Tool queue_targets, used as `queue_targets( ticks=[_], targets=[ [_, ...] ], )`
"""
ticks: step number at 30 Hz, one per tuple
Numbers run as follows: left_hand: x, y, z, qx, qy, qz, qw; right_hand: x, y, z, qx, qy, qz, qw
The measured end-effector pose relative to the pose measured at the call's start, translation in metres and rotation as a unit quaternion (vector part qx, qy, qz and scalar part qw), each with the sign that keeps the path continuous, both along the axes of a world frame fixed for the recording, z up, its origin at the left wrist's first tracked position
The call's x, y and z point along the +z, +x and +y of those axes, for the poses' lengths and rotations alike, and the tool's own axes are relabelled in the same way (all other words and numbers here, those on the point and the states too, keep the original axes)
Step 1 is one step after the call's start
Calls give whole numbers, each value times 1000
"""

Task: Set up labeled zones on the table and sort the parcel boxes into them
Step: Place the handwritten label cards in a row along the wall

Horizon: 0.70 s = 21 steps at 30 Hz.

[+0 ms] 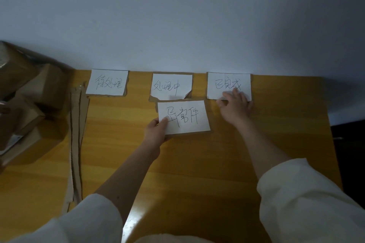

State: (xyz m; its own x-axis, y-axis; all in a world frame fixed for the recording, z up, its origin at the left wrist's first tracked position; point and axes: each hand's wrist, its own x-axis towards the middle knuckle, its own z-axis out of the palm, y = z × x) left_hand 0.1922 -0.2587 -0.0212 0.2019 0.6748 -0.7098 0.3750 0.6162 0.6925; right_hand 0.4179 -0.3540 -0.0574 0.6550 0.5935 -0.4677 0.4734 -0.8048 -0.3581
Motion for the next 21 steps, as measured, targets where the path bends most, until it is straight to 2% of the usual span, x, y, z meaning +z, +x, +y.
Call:
queue_targets(
  ticks=[4, 7, 9, 11, 14, 17, 19, 21],
  targets=[
    [2, 0, 0, -10, 1, 1, 1000, 1, 0, -2, 1, 19, -23, 1000],
    [4, 2, -2, -9, -2, -6, 1000, 7, -9, -8, -45, 115, -53, 991],
    [6, 4, -4, -6, -5, -11, 1000, 16, -18, -14, -97, 186, -16, 978],
    [8, 8, -7, -3, -15, -26, 1000, 25, -31, -22, -158, 239, 91, 954],
    [12, 16, -13, -9, -23, -50, 998, 33, -48, -37, -248, 276, 272, 888],
    [14, 28, -22, -27, -25, -65, 997, 30, -54, -54, -336, 304, 407, 793],
    [17, 36, -30, -53, -25, -71, 996, 32, -55, -66, -379, 333, 456, 734],
    [19, 45, -39, -88, -19, -64, 994, 34, -52, -76, -413, 363, 464, 694]
  ],
)
